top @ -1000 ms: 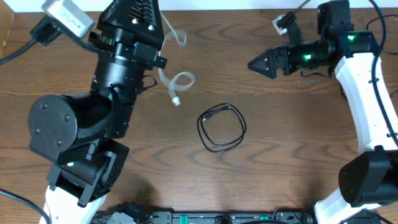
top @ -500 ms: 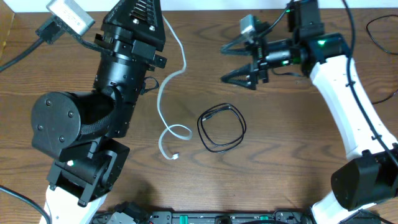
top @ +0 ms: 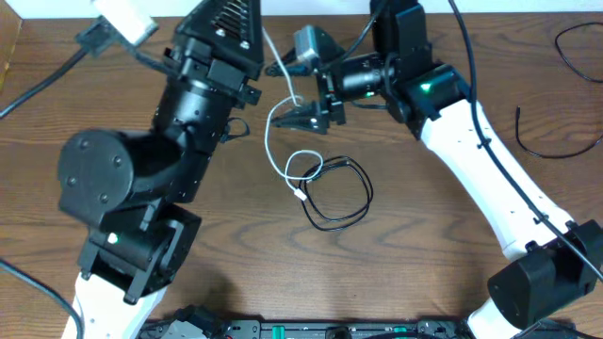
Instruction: Untangle cables
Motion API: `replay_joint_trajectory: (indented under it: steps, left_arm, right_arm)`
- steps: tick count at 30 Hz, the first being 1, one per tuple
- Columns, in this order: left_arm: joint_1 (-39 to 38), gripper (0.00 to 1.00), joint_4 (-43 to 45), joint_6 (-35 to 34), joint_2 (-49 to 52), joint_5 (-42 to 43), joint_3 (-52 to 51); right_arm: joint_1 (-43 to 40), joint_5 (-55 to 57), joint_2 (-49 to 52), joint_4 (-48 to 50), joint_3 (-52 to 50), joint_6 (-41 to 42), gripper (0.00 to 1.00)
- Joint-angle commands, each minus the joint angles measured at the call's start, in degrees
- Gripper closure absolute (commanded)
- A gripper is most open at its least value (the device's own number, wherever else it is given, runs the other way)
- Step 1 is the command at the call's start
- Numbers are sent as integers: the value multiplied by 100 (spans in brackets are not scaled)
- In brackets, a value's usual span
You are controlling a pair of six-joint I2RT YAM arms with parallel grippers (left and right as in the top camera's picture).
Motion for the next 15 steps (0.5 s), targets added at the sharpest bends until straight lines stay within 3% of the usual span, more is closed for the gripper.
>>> replay_joint_trajectory:
  steps: [1,3,10,15]
  left_arm:
    - [17,93,-24,-177,48,184,33]
    - [24,93,-129,-160,44,179,33]
    - [444,93,-1244,-160,50,155,33]
    - [887,92,-2245,-157,85,-168,28]
  right_arm:
    - [120,691,17,59,4,1091,57]
    - [90,1174,15,-28,4,1504,97]
    - [-358,2608,-63,-796,7,2518,99]
    - [-938,3362,-570,-1403,22,2815,98]
